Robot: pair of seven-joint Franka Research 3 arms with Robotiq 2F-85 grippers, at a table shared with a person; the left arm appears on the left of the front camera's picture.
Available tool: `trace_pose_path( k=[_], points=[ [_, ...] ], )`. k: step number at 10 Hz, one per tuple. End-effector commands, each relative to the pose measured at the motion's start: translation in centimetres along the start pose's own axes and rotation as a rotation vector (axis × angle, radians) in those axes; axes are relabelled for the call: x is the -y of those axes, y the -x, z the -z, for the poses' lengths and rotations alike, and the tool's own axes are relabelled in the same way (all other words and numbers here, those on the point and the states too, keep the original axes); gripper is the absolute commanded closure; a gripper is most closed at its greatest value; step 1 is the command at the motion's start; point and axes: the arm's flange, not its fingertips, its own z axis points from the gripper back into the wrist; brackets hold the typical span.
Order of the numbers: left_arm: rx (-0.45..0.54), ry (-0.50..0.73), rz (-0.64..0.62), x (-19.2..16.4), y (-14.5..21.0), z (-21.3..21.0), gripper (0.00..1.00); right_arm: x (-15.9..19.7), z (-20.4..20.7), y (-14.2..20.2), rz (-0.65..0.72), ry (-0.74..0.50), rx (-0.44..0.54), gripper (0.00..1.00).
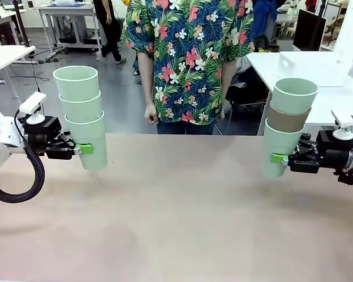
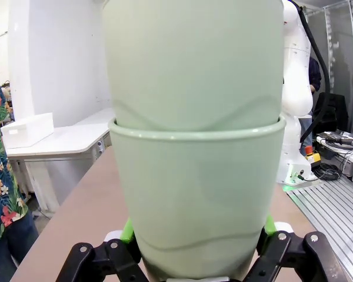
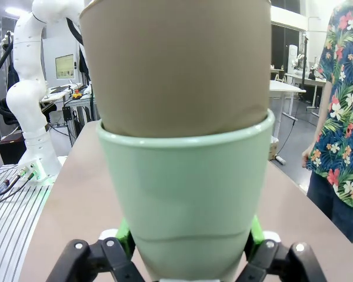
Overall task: Stack the cups and store them in the basket.
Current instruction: Place the stack of Reusable plastic cups into the Pantry Basket.
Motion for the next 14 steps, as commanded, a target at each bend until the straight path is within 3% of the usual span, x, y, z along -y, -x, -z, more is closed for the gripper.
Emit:
trace_pose_path(
  k=[1,14],
  points=[
    [0.004,0.002,0.010,-0.11,-0.51,0.05,0.14,0.03,-0.01,-0.40,-0.008,-0.003,0.008,0.14],
    [0.004,0.002,0.010,-0.11,-0.51,0.05,0.14,0.03,-0.01,-0.40,-0.008,-0.003,0.008,0.14]
  ],
)
